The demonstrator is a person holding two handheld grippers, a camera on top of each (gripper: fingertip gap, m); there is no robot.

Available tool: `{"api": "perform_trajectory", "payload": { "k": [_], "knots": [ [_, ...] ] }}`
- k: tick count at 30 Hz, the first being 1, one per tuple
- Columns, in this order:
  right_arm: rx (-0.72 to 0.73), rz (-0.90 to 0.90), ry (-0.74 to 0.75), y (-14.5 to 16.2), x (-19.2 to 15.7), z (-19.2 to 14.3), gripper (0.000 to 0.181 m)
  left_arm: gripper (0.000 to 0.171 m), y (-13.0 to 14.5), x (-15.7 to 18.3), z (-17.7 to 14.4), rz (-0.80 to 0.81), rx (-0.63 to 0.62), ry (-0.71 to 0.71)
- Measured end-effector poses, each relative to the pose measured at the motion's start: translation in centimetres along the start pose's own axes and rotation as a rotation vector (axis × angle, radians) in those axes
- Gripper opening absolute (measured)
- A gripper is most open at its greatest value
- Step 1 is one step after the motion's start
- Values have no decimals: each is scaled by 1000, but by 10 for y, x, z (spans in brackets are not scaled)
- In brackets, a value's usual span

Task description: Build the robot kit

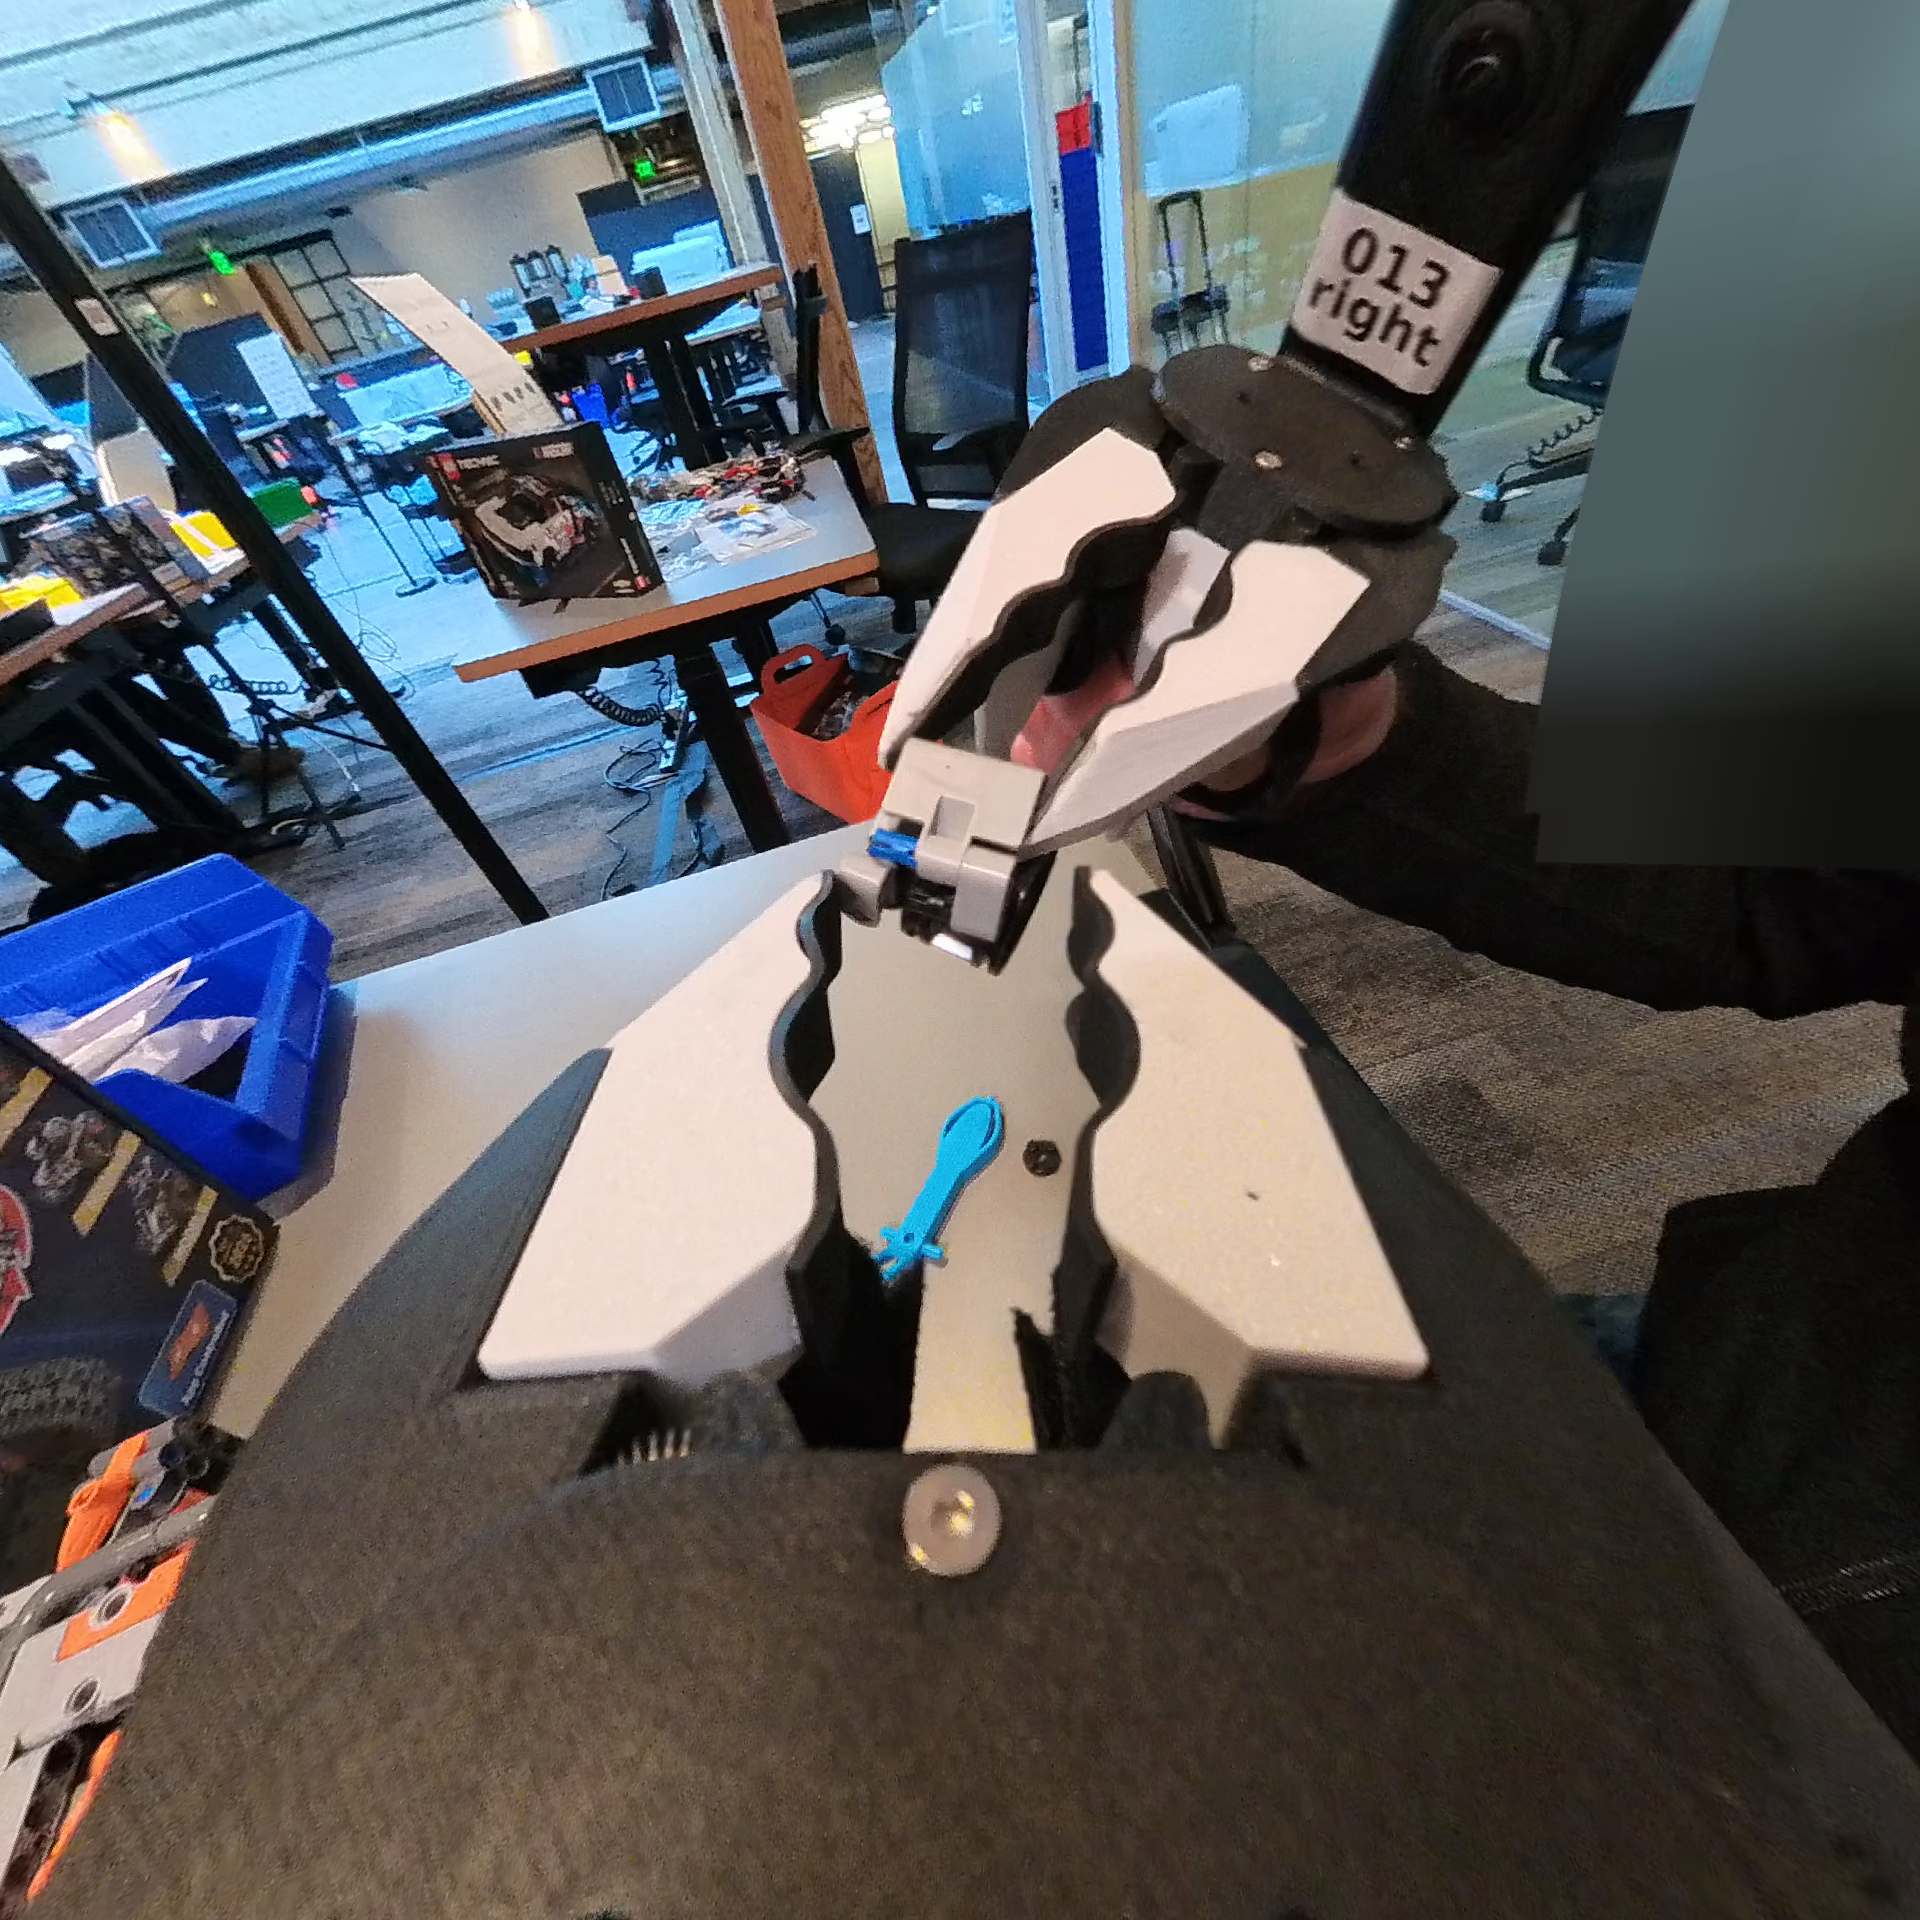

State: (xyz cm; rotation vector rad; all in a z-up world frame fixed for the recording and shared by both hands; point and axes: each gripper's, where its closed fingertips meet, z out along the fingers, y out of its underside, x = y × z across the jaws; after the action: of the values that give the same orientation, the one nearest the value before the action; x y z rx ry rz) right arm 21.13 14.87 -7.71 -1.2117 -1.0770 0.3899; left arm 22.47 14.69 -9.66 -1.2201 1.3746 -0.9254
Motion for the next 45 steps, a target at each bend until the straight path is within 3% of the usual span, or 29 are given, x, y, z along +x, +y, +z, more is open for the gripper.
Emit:
{"api": "perform_trajectory", "payload": {
  "k": [4,8,13,18,28,39,45],
  "knots": [
    [149,175,-29,-14,10,-8,21,64,3,0,1,-38,40,31],
    [256,324,-79,-17,13,-11,22,57,1,4,8,-97,100,66],
    [356,459,-131,-16,10,-7,22,24,-7,7,5,-133,181,78],
    [382,498,-143,-18,12,-6,22,21,-9,5,3,-137,190,60],
    [243,221,-127,-19,2,-1,25,20,-6,-1,2,-124,130,18],
    [7,-75,-122,-22,1,-4,26,20,-6,-6,5,187,-93,-129],
    [-114,-198,-113,-18,-4,-6,36,20,-5,-11,6,287,-165,-190]
  ]
}}
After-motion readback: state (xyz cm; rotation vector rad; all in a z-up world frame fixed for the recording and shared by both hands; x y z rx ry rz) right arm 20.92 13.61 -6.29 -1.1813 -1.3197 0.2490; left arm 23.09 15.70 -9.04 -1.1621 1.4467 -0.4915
